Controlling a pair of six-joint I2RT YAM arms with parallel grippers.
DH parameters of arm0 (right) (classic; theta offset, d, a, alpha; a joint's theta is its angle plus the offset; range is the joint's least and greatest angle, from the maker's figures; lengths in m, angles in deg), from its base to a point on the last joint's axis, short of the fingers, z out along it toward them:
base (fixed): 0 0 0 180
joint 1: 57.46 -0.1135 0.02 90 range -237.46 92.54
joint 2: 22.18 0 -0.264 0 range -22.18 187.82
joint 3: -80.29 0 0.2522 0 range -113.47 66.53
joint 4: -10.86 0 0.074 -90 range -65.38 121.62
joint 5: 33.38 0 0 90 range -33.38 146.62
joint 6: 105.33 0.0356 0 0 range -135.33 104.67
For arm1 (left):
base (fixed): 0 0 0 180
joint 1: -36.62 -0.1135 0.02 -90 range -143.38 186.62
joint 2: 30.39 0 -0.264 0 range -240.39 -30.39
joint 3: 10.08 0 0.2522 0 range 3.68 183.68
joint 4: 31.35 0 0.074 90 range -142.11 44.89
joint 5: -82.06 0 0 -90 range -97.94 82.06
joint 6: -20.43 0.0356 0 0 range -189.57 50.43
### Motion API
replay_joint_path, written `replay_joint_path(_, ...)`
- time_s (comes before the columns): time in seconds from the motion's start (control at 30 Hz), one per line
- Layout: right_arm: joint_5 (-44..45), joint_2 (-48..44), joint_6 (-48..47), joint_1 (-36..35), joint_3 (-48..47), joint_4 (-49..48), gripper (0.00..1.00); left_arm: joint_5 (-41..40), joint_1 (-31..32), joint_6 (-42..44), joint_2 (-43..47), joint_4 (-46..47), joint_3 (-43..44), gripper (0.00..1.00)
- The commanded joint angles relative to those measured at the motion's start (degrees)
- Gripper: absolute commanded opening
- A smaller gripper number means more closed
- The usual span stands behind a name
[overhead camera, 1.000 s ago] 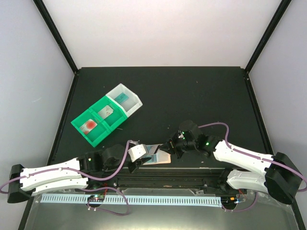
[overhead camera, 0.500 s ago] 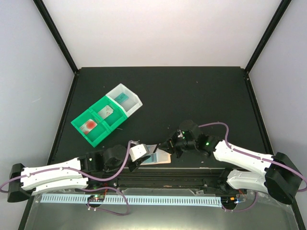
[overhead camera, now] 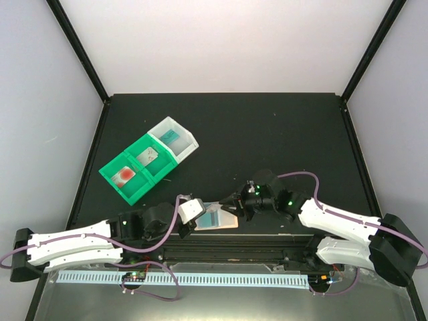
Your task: Take the credit cards out of the card holder
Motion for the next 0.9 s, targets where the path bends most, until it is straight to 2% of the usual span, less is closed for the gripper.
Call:
replay_joint_path(0.0,0.02,-2.26,-1.95,0.05,3.24,-1.88,0.26,-2.44,0.3,-3.66,2.45,1.82,1.22,0.02)
replay_joint_path(0.07,1.69,-3.24,-4.05,0.05,3.54,-0.3,0.42,-3.25,0.32,-4.97,2.9,1.97,0.88,0.02)
replay_joint_path(0.13,3.69,-4.28,-7.18,0.07,3.62,1.24,0.54,-4.49,0.27,-6.59,3.22,1.51,0.83,0.02)
replay_joint_path(0.3,7.58,-8.04,-16.16,0.06,2.98,2.99,0.69,-9.38,0.04,-10.5,4.83,0.26,1.37,0.02)
replay_joint_path(0.5,10.77,-11.89,-22.93,0.1,1.26,12.32,0.99,-13.15,-1.33,-16.79,9.47,-0.68,1.32,0.01)
replay_joint_path(0.7,10.74,-13.88,-30.15,0.05,1.89,11.81,1.0,-13.79,-4.69,-22.7,15.54,-2.81,1.57,0.02)
replay_joint_path(0.87,8.12,-15.0,-38.42,0.06,4.14,4.47,1.0,-16.85,-7.24,-23.51,19.22,-6.41,3.52,0.02)
